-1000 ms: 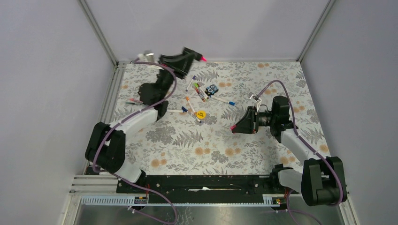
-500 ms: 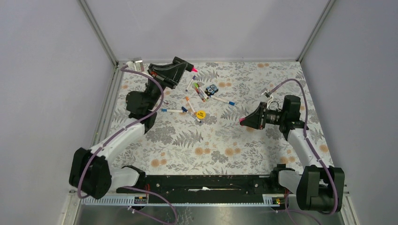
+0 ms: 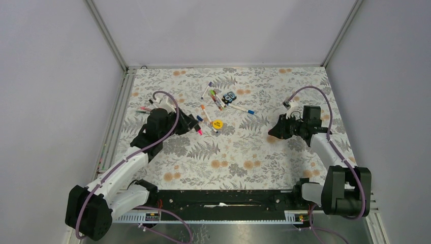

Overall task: Open the pen caps
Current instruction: Place the pen at the center of the board, then place the pen cap at the center of the board.

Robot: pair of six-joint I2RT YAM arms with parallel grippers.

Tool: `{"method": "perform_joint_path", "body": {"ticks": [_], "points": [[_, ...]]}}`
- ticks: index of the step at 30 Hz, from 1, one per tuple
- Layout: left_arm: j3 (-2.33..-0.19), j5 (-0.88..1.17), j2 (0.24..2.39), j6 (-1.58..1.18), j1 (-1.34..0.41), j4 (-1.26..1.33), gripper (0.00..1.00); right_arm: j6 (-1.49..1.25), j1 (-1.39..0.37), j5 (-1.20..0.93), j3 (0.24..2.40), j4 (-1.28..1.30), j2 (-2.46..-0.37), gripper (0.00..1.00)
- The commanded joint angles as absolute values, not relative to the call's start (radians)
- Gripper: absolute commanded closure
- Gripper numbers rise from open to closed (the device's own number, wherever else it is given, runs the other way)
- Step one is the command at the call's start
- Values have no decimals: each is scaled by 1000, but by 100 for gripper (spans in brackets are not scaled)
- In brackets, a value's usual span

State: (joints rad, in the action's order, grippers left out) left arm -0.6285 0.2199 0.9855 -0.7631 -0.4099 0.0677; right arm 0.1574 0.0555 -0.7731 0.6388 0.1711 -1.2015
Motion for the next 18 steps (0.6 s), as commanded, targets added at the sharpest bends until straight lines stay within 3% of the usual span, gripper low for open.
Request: {"method": "perform_joint_path", "body": {"ticks": [1,9,18], "points": [[-638,50,969,-744,-403,-196,100,181,60,-622,691,179,-1247,91],[-618,-9,1068,-772,-403,-304,100,169,60,-528,725,184,-1352,80],[-631,-102,1189,-758,-403,-337,100,155,60,-493,783,217,-1480,77]]}}
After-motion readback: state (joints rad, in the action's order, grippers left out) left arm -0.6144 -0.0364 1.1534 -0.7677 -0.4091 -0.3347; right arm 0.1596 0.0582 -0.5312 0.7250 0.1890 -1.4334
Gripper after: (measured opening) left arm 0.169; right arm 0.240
